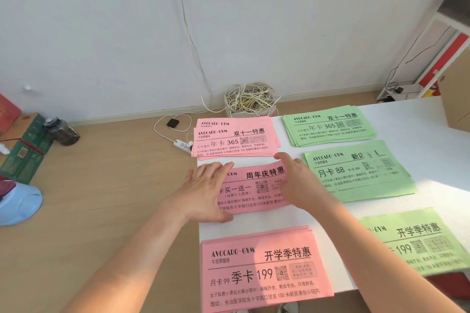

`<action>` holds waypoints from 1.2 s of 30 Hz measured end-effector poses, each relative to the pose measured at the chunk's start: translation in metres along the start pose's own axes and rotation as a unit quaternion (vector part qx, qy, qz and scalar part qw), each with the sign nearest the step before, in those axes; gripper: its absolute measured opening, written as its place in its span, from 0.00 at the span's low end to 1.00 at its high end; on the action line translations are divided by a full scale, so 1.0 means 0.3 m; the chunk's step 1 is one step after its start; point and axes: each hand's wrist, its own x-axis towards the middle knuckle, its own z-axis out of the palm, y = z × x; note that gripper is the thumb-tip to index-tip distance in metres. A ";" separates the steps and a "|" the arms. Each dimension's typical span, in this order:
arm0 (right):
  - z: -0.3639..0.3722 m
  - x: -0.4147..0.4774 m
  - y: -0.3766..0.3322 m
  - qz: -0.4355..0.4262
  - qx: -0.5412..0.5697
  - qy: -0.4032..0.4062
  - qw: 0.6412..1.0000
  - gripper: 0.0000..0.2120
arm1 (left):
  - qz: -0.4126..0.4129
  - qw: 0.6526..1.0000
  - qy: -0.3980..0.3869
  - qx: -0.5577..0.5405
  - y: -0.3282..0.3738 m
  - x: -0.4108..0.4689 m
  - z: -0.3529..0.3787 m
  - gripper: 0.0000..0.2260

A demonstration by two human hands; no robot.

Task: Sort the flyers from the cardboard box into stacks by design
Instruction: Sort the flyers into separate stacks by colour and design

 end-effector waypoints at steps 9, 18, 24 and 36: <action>0.017 -0.008 0.013 0.021 -0.073 0.065 0.995 0.25 | -0.002 1.000 0.018 -0.007 -0.004 -0.001 0.001 0.50; -0.002 -0.041 0.029 0.019 -0.007 0.048 0.999 0.25 | -0.146 0.948 0.160 -0.233 -0.002 -0.157 0.064 0.48; 0.012 -0.050 0.020 0.018 -0.015 0.041 0.999 0.28 | -0.152 0.951 0.191 -0.192 0.050 -0.167 0.089 0.37; -0.001 -0.068 -0.006 0.023 -0.042 0.019 0.999 0.29 | -0.126 0.965 0.201 -0.109 0.066 -0.170 0.078 0.19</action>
